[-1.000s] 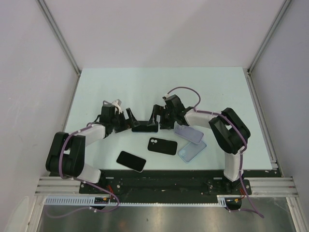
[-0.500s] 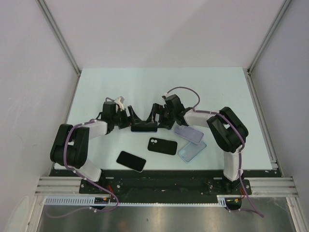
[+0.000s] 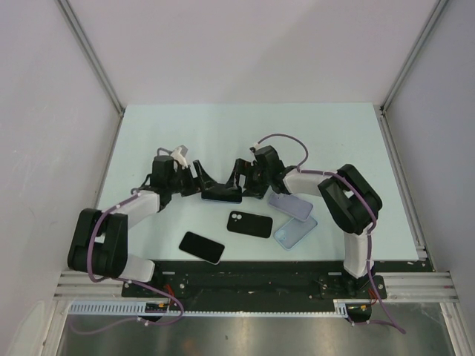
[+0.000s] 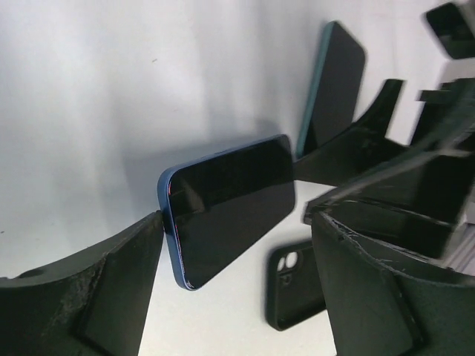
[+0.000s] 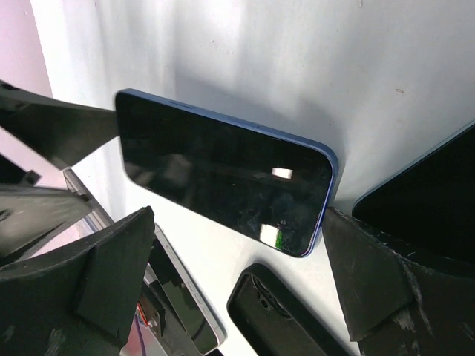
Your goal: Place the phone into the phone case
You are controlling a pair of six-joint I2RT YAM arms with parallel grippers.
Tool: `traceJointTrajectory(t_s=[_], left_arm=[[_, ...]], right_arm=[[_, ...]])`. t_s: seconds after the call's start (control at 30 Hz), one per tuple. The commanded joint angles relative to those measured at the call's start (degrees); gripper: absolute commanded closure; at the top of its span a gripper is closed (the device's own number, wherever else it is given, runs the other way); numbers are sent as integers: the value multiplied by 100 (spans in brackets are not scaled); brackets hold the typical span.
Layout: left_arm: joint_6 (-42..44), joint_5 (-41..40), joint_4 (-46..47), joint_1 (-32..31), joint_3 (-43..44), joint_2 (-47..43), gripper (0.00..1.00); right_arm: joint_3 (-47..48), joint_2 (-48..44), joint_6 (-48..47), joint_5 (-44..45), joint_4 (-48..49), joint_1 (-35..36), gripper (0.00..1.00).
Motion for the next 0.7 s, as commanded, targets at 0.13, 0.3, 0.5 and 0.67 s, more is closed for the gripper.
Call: traceJointTrajectory(t_s=[0.13, 0.3, 0.5, 0.67], left_arm=[[-502, 927, 174, -367, 46, -862, 19], [-493, 778, 192, -657, 82, -863, 28], [-406, 558, 209, -754, 91, -502, 58], [-283, 329, 183, -754, 55, -476, 87]], right_arm=[[-348, -198, 124, -246, 206, 111, 0], [-462, -295, 159, -290, 364, 102, 0], [-541, -313, 142, -343, 399, 67, 0], [-647, -365, 124, -377, 443, 15, 0]])
